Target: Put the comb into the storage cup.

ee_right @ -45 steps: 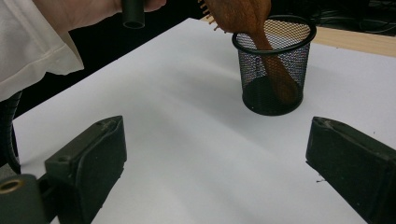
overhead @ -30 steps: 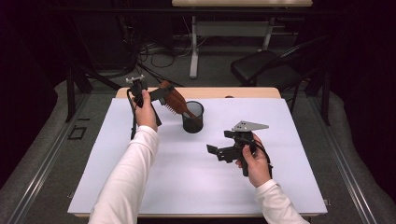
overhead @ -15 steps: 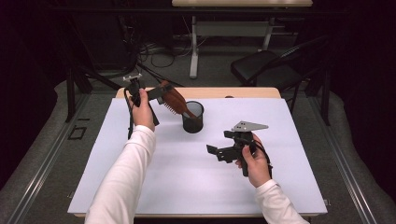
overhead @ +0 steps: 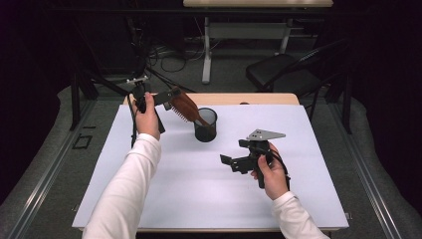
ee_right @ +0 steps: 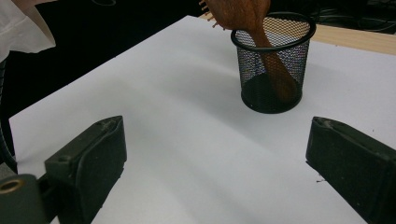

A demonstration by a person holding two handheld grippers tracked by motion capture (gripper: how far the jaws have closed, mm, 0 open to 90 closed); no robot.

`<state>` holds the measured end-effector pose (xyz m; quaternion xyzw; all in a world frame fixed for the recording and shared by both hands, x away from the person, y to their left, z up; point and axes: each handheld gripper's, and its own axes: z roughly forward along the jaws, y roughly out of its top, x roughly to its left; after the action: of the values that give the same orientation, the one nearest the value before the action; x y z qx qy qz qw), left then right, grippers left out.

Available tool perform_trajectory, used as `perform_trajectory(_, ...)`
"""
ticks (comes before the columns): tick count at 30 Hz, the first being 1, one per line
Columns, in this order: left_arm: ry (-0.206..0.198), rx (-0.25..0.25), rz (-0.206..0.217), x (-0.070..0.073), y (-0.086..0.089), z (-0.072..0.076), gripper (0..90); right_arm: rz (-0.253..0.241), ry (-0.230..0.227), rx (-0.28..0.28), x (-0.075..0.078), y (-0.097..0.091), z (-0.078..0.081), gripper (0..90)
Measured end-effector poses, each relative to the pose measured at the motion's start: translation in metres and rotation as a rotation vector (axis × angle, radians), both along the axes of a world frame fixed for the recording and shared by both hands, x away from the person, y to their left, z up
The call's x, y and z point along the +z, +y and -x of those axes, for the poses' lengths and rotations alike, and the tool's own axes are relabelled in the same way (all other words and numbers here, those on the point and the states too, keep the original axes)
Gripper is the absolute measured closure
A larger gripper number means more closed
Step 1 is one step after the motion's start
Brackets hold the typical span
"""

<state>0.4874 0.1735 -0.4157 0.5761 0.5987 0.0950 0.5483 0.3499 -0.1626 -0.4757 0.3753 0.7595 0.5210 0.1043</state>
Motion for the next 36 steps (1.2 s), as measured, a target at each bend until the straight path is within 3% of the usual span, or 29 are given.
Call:
perform_trajectory(10, -0.001, -0.012, -0.116, 0.004, 0.005, 0.004, 0.4, 0.002, -0.001, -0.002, 0.000, 0.000, 0.000, 4.8)
perform_trajectory(22, -0.019, -0.050, -0.208, 0.009, 0.010, 0.011, 0.5, 0.007, 0.000, -0.004, -0.001, 0.000, -0.001, 4.8)
perform_trajectory(27, -0.036, -0.037, -0.289, 0.011, 0.011, 0.014, 0.4, 0.006, 0.005, -0.006, -0.001, -0.001, -0.001, 4.8)
perform_trajectory(36, -0.045, -0.061, -0.315, 0.014, 0.011, 0.021, 0.5, -0.001, 0.003, -0.006, -0.002, -0.001, -0.002, 4.8)
